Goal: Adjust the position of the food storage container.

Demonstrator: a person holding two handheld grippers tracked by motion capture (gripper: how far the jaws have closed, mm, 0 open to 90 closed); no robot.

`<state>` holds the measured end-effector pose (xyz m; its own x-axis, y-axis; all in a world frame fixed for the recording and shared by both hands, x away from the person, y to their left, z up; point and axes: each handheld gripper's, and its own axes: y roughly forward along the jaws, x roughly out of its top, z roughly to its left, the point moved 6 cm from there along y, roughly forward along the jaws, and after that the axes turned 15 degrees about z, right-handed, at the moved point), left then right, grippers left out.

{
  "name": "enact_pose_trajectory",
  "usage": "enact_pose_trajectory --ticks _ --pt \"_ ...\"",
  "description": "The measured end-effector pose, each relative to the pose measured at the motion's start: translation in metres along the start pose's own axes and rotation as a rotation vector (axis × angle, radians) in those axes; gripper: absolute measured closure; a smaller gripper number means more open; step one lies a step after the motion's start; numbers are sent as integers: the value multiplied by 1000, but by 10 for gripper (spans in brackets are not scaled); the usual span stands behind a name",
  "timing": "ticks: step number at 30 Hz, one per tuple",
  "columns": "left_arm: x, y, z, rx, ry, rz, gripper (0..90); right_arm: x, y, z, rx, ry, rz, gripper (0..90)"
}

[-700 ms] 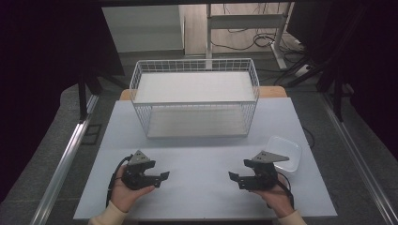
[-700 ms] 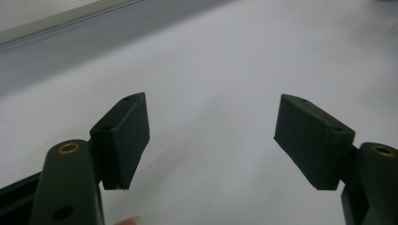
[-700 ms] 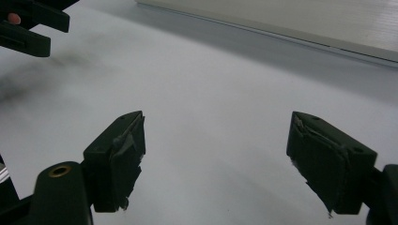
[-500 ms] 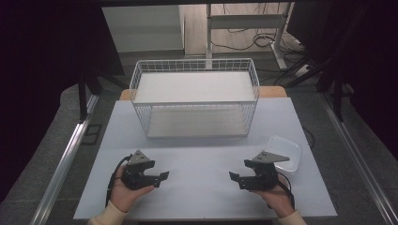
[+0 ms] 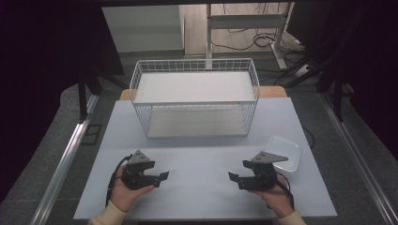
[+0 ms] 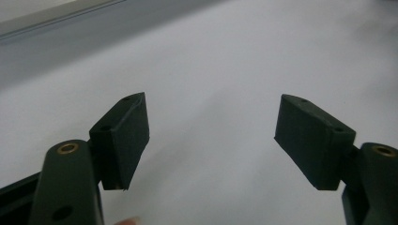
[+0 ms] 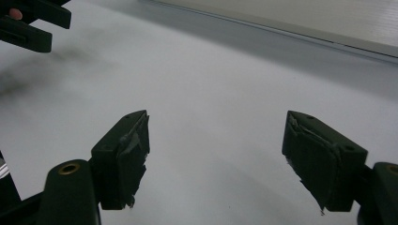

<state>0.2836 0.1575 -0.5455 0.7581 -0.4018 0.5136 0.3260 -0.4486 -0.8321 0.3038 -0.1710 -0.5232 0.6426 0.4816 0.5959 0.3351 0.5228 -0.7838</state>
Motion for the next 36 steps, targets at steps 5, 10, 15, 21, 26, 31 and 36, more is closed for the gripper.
enact_pose_trajectory --ticks 5,10,15,21,26,31,36 --pt "0 -1 0 16 4 -2 262 2 -2 0 -1 -10 2 248" --pt "2 -6 6 32 -8 -14 261 12 -12 0 -4 -27 -9 255" --pt "3 -10 9 29 -24 -26 261 37 -32 -1 -4 -57 -34 268" --pt "2 -9 9 23 -21 -22 262 61 -51 -16 16 -34 -73 333" --pt "2 -7 9 18 -25 -16 262 63 -64 -33 -7 -12 -92 364" --pt "2 -5 8 18 -21 -12 262 56 -83 -52 -55 23 -121 392" --pt "1 -4 8 17 -13 -1 262 49 -95 -71 -123 59 -135 397"
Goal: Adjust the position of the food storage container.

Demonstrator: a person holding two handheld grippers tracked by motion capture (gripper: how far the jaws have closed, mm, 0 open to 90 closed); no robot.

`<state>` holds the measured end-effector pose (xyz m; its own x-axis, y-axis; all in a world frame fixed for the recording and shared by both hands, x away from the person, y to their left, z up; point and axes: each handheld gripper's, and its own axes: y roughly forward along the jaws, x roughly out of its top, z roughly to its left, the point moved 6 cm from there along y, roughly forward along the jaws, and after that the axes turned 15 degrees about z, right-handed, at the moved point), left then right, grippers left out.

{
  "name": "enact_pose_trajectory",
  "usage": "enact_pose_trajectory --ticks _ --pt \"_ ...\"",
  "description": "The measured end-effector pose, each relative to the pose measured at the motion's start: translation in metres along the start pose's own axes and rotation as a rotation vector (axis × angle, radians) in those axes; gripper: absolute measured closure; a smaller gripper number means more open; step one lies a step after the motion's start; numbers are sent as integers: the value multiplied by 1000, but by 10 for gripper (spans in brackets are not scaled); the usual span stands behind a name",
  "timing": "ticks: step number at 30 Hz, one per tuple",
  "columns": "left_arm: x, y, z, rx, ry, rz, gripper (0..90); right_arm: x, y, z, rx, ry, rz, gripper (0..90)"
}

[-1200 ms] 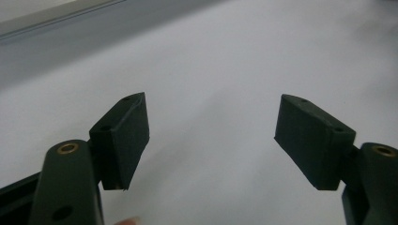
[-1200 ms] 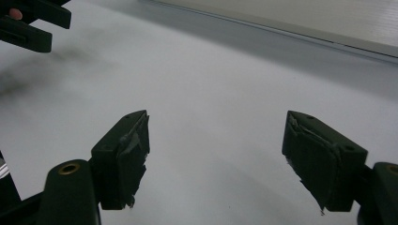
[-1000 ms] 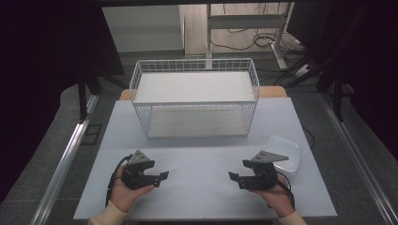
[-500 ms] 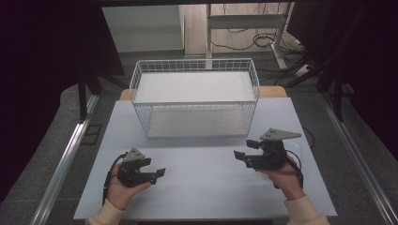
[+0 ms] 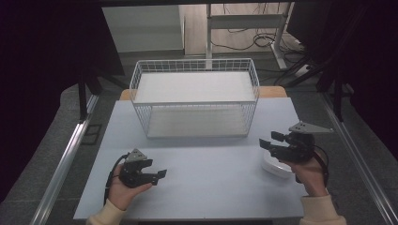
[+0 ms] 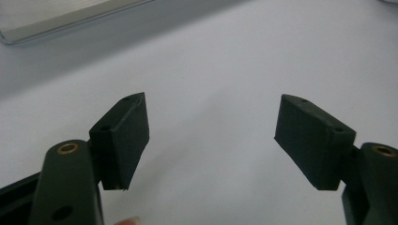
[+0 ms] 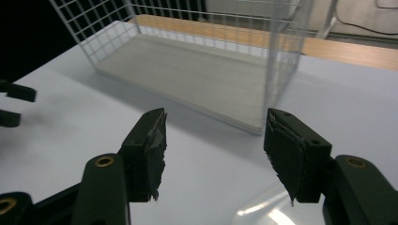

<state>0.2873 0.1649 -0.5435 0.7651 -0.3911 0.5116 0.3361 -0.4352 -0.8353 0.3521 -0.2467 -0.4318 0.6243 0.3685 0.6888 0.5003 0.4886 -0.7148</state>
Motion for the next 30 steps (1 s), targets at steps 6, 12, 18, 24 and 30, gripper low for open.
enact_pose_trajectory --ticks 6,12,18,24,30 --pt "0 -1 1 -1 -4 -1 262 -6 -6 -20 -57 33 10 404" --pt "0 1 1 -2 -1 5 262 -15 -14 -45 -128 91 31 447" --pt "0 0 1 0 -1 4 262 -30 -16 -69 -177 128 90 604" --pt "-1 2 1 -1 0 8 261 -45 -16 -91 -240 183 148 825" --pt "-1 1 1 -2 0 7 261 -61 -14 -110 -297 230 212 899"
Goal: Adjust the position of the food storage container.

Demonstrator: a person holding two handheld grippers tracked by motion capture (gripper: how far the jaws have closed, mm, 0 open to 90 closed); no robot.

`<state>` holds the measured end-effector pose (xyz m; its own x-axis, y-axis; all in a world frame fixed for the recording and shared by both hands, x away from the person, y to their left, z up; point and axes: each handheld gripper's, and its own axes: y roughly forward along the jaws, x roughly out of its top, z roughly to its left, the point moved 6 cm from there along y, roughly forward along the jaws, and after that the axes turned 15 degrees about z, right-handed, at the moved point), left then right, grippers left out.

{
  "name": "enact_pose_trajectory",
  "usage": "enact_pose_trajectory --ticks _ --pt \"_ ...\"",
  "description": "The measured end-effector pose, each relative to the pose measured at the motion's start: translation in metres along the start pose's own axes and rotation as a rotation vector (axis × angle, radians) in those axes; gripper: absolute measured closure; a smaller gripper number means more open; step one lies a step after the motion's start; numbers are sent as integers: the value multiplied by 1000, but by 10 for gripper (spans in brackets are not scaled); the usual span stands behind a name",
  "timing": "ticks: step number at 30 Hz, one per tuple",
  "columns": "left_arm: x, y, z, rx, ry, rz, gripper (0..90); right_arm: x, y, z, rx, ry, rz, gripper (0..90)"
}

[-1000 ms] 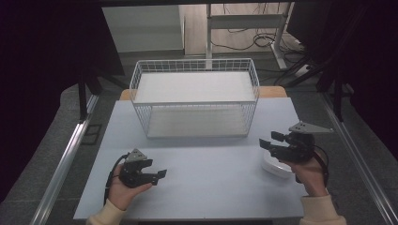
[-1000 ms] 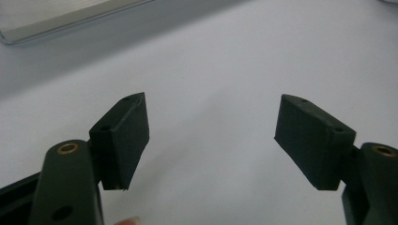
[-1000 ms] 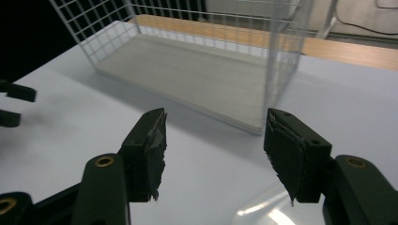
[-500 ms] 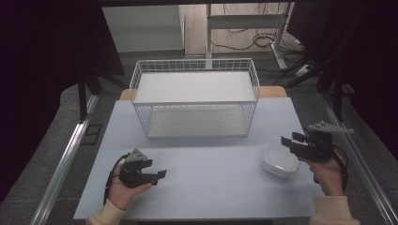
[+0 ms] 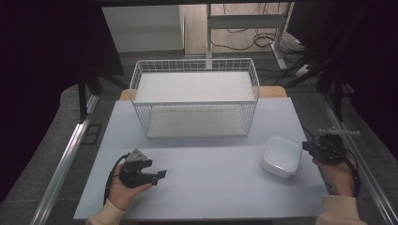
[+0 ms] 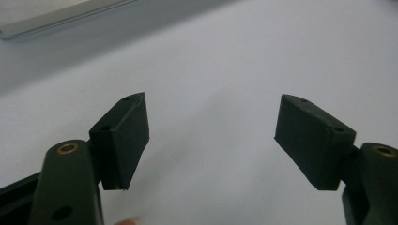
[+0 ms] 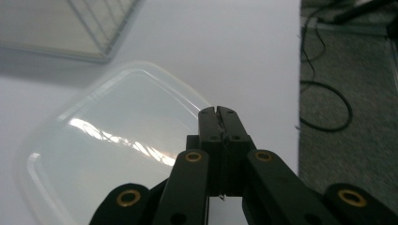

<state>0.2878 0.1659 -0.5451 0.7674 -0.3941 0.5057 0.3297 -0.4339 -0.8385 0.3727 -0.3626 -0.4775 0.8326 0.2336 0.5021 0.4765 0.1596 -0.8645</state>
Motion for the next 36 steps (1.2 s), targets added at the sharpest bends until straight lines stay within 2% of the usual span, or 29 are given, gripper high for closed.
enact_pose_trajectory --ticks 3,9,12,15,22,32,36 --pt "0 -1 0 1 0 -2 262 -7 7 -11 -37 29 37 900" --pt "0 1 0 2 2 4 262 -17 23 -18 -31 51 98 900" --pt "0 1 0 1 2 5 262 -18 29 -14 -13 36 118 900" --pt "0 1 0 1 3 5 262 -17 31 -10 -26 23 129 900" --pt "0 2 -1 -3 3 9 262 -16 37 -1 19 -13 124 900" --pt "0 2 -1 -2 6 9 262 -12 42 12 26 -64 115 900" --pt "-1 3 -1 -2 6 12 263 -11 45 17 32 -100 111 900"
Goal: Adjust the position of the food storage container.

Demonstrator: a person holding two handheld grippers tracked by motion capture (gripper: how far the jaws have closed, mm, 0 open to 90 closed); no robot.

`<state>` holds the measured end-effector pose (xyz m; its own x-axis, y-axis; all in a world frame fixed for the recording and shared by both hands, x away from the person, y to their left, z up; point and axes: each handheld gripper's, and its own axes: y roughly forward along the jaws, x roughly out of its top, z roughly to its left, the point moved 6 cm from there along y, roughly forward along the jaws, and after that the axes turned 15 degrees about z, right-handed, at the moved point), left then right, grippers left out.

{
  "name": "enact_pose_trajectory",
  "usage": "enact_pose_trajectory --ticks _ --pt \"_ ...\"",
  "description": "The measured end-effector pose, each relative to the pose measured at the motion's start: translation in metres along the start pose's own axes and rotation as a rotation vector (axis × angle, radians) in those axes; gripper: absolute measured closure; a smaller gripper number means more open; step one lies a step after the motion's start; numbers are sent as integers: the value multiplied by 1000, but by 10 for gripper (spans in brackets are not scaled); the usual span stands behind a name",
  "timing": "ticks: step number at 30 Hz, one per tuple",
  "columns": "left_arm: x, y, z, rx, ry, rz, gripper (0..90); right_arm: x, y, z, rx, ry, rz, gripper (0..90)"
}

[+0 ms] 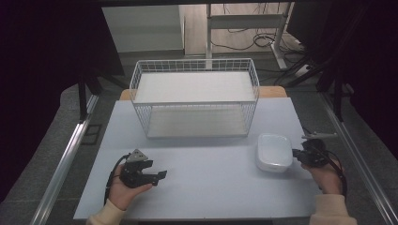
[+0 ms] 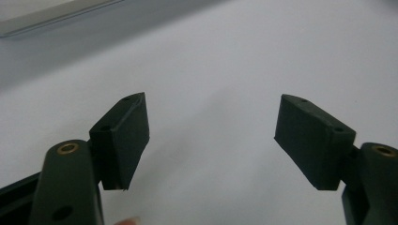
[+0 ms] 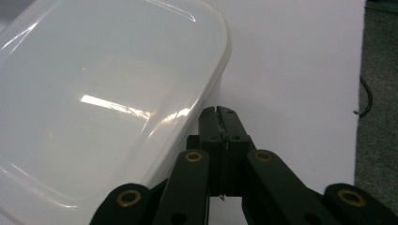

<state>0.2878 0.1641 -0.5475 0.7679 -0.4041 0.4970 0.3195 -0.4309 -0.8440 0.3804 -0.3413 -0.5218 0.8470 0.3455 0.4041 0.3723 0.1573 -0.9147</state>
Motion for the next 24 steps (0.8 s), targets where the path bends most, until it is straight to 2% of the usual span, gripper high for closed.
enact_pose_trajectory --ticks 14,24 --pt "0 1 1 0 -1 2 263 11 6 24 0 -99 -41 900" --pt "0 1 1 3 -3 3 263 19 10 40 14 -137 -62 900"
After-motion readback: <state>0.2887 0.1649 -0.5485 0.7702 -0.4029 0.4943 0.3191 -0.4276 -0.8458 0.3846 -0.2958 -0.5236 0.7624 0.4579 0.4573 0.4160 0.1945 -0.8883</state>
